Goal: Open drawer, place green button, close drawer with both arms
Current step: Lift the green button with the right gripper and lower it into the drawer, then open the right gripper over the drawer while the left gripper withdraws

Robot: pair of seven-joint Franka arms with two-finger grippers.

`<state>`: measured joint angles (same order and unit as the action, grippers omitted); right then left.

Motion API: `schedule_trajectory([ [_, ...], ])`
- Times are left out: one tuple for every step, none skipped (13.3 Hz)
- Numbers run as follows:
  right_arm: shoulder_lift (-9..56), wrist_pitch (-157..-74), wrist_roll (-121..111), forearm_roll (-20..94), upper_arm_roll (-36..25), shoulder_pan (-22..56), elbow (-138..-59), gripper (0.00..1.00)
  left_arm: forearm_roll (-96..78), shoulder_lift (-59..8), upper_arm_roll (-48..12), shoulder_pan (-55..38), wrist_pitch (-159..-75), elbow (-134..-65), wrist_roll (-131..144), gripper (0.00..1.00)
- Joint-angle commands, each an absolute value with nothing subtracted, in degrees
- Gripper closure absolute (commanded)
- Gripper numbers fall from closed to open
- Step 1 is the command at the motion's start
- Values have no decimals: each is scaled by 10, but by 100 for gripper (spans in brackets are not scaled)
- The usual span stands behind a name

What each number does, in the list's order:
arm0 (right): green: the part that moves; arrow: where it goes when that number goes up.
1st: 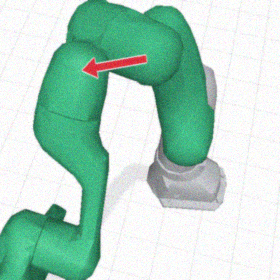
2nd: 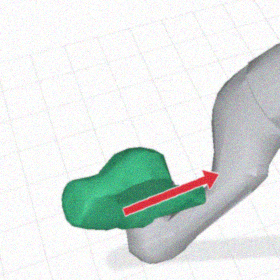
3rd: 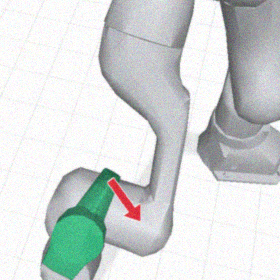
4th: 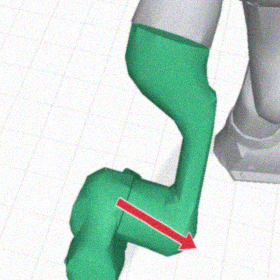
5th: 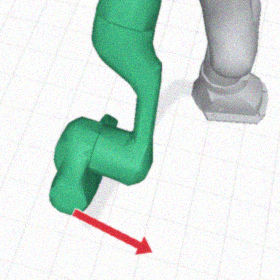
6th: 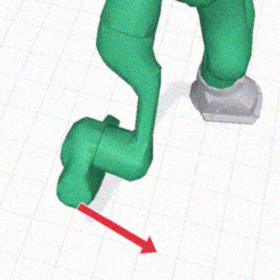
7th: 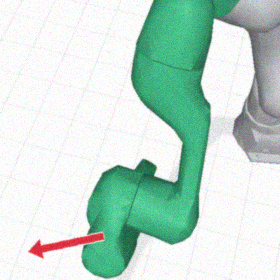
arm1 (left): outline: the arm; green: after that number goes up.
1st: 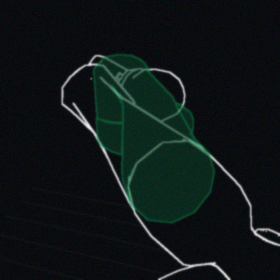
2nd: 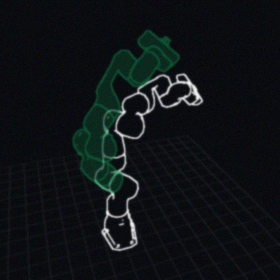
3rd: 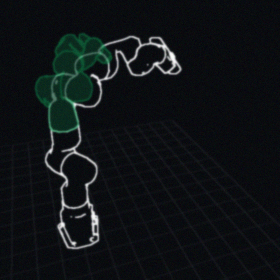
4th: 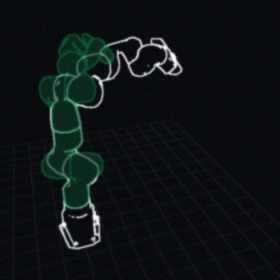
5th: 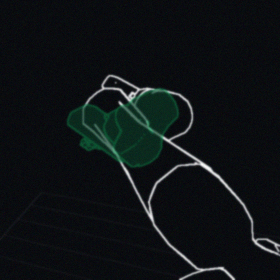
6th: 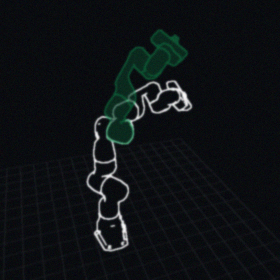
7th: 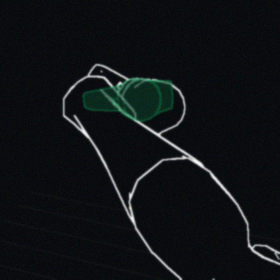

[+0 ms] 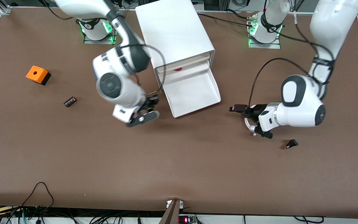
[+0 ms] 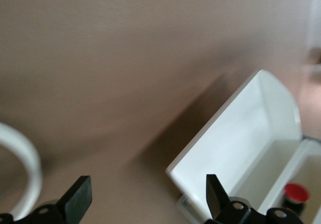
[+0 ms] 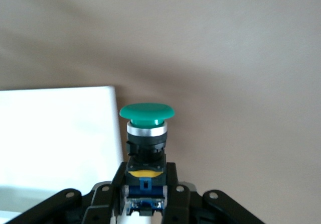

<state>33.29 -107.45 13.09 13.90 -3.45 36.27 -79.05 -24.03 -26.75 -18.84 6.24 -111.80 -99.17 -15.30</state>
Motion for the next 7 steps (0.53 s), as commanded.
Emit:
schedule_trajectory([
  [350,-1078,248,143,-37,434,-780,100,-128,-212,-183,75,-1039,-961,-131,0],
  [360,-1106,290,143,-37,451,-780,100,-101,-212,-182,82,-991,-921,-130,0],
  [366,-1126,314,142,-37,467,-780,100,-65,-212,-181,84,-952,-886,-129,0],
  [373,-1130,321,142,-37,477,-780,100,-38,-212,-178,94,-928,-856,-122,0],
  [375,-1132,327,142,-37,485,-780,100,-29,-212,-177,106,-909,-840,-87,0],
  [379,-1141,330,141,-37,486,-780,100,-18,-212,-176,121,-895,-824,-44,0],
  [382,-1150,330,140,-37,488,-781,100,-4,-211,-176,127,-876,-812,-15,0],
])
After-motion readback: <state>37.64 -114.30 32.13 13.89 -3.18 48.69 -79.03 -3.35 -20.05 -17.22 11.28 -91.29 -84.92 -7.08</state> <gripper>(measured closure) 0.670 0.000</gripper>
